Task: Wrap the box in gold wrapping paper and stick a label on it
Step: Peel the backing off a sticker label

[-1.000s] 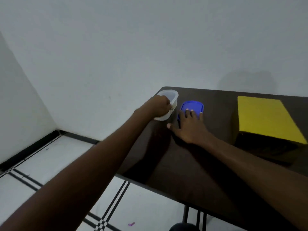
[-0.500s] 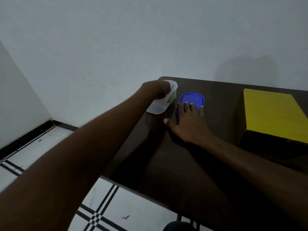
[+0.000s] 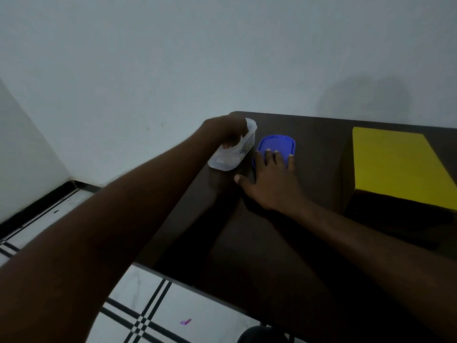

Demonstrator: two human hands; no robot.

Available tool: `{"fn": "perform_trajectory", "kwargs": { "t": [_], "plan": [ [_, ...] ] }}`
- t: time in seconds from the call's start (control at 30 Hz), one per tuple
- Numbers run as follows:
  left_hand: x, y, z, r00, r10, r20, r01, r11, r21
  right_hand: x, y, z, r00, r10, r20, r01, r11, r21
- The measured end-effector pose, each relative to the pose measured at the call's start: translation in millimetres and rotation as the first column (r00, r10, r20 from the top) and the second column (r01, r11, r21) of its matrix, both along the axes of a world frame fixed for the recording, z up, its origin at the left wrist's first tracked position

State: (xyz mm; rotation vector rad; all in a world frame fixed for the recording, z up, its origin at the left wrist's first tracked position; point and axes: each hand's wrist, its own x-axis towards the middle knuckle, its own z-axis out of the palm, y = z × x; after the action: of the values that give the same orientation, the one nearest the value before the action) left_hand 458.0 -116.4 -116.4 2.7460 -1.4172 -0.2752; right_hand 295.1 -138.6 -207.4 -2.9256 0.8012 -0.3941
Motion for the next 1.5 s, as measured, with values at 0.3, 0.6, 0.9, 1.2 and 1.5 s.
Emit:
{"fn": "perform_trajectory", "kwargs": {
  "t": [0.3,0.6,0.9,1.2,1.5],
  "plan": [
    [1.5,9.6,6.9,0.98,-0.11,0.167,0.129,0.986,-0.108,2.1,-0.3,0.2,1.0,-0.016,-0.02,0.016,1.0,0.009],
    [5.9,30.0,36.9,0.994,-0.101,0.031,0.105,0.941,-0.32,-0.9,1.9,6.6,1.0,-0.012,-0.028,0.013,0.999,0.046],
    [-11.5,65.0,54.5,0.988,-0.026,0.15,0.117,0.762,-0.637,-12.4,13.0,18.0,0.898,0.051,0.436,-0.036,0.998,-0.041],
    [-71.6,70.2,65.9,0.972,-0.235,-0.015,0.115,0.527,-0.842,-43.5,6.8,102.7,0.623,-0.298,0.723,-0.255,0.796,0.548],
    [-148.4,27.3,74.0,0.889,-0.452,0.08,0.256,0.345,-0.903,-124.9,-20.8,165.5,0.514,-0.59,0.622,-0.558,0.32,0.765]
  ]
}}
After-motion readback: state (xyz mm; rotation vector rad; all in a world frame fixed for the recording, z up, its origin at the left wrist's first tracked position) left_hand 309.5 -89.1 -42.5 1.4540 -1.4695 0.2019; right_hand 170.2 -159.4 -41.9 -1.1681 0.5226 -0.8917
